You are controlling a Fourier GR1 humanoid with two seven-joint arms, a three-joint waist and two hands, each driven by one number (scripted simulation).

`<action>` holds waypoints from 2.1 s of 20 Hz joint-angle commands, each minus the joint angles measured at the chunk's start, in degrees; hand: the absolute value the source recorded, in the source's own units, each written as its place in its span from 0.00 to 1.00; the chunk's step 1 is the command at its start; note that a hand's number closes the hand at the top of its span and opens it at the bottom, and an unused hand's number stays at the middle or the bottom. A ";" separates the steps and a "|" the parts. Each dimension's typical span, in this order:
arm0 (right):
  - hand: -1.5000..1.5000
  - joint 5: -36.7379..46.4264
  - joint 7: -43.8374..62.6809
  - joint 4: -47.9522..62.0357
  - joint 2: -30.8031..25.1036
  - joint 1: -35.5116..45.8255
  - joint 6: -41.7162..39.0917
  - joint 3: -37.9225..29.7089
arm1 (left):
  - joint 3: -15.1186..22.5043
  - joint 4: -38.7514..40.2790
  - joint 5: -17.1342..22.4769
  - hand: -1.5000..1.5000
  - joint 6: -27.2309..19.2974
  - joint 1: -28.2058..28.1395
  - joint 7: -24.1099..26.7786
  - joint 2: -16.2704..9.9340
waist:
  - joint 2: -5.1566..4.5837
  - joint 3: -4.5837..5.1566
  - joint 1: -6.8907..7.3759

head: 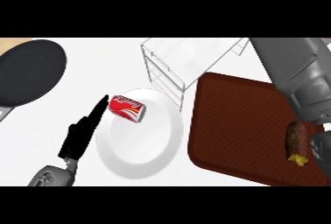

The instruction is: Pick the bell pepper from the tray and place it in the tiered shelf

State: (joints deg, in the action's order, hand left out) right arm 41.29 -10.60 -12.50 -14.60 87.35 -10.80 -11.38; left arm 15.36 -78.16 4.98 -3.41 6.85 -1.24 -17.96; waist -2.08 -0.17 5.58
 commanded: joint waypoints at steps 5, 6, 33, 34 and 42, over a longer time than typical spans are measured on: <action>0.00 -15.71 5.70 6.37 3.92 0.16 -7.39 -15.48 | 0.64 1.38 0.19 0.50 0.76 -0.37 -0.52 1.07 | -0.40 0.18 0.16; 0.00 -17.33 6.44 6.08 4.00 1.08 -6.44 -17.18 | 0.54 0.04 -0.48 0.50 0.63 0.31 -1.14 0.14 | -0.34 0.15 0.60; 0.00 -24.94 1.38 1.55 -26.43 -11.19 -2.96 -27.89 | -0.33 0.34 -0.98 0.50 0.07 -0.19 -1.13 2.03 | -1.19 -0.09 -0.23; 0.00 -25.24 0.34 1.73 -27.93 -13.00 -4.47 -28.26 | -0.24 -1.22 -0.61 0.50 1.32 -1.98 -1.59 0.55 | -0.87 -0.15 -0.07; 0.00 -23.56 -2.37 2.14 -31.47 -14.68 -11.51 -26.52 | 0.12 -1.41 -1.16 0.50 1.18 -0.38 -1.37 1.75 | -1.22 -0.20 0.89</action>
State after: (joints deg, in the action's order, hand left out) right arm 16.83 -11.74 -10.58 -44.57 73.72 -19.32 -38.81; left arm 14.58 -79.62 3.60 -2.95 6.53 -1.80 -16.88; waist -3.06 -0.50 5.98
